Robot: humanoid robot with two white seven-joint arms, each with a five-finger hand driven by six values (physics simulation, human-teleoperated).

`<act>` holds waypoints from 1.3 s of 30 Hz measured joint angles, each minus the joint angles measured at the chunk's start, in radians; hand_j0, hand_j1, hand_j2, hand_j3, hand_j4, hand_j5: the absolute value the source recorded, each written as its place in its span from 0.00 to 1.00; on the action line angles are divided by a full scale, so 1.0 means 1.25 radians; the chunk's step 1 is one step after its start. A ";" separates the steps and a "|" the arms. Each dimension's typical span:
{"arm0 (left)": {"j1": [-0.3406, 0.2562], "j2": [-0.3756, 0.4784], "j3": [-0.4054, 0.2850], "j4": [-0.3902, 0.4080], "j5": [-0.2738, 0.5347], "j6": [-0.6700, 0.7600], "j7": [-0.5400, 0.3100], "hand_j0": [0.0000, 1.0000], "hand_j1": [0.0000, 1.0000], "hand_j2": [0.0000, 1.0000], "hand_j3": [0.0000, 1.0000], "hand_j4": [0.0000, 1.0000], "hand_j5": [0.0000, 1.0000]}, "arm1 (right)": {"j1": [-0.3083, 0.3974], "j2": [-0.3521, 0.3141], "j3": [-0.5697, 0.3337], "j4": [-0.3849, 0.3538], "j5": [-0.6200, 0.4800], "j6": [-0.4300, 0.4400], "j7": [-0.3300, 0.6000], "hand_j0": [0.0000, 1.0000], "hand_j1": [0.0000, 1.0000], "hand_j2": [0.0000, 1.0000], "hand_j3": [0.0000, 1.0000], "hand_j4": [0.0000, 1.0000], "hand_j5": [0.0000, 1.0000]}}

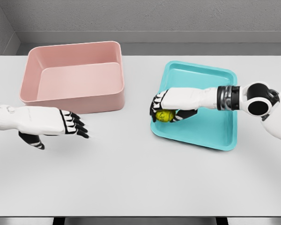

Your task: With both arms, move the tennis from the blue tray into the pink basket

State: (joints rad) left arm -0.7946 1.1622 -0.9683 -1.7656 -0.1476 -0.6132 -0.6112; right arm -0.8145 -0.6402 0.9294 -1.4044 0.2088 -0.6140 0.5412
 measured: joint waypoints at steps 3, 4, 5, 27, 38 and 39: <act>-0.001 0.020 0.009 0.000 0.000 0.000 0.000 1.00 1.00 1.00 1.00 1.00 1.00 | -0.001 0.024 0.020 -0.018 0.000 0.000 0.006 0.51 0.51 0.51 0.51 0.51 0.51; 0.000 0.023 0.012 0.000 0.000 0.000 0.000 1.00 1.00 1.00 1.00 1.00 1.00 | -0.001 0.032 0.025 -0.024 0.000 0.000 0.008 0.51 0.51 0.51 0.51 0.51 0.51; 0.006 0.025 0.017 0.000 0.001 0.000 0.000 1.00 1.00 1.00 1.00 1.00 1.00 | -0.001 0.038 0.029 -0.029 0.000 0.000 0.009 0.51 0.51 0.51 0.51 0.51 0.51; 0.064 -0.025 0.063 0.001 0.047 0.000 0.000 1.00 1.00 1.00 1.00 1.00 1.00 | -0.010 0.211 0.111 0.077 0.000 0.053 0.010 0.51 0.51 0.51 0.51 0.51 0.51; 0.063 -0.021 0.085 0.005 0.048 0.000 0.000 1.00 1.00 1.00 1.00 1.00 1.00 | -0.022 0.240 0.133 0.115 0.001 0.057 0.010 0.85 0.85 0.85 0.85 0.85 0.85; 0.063 -0.022 0.085 0.005 0.047 0.000 0.000 1.00 1.00 1.00 1.00 1.00 1.00 | -0.022 0.241 0.134 0.115 0.001 0.064 0.010 0.98 0.98 0.98 0.98 0.98 0.98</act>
State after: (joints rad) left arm -0.7164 1.1351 -0.8615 -1.7591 -0.0883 -0.6132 -0.6112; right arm -0.8422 -0.3392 1.0965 -1.2608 0.2096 -0.5345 0.5540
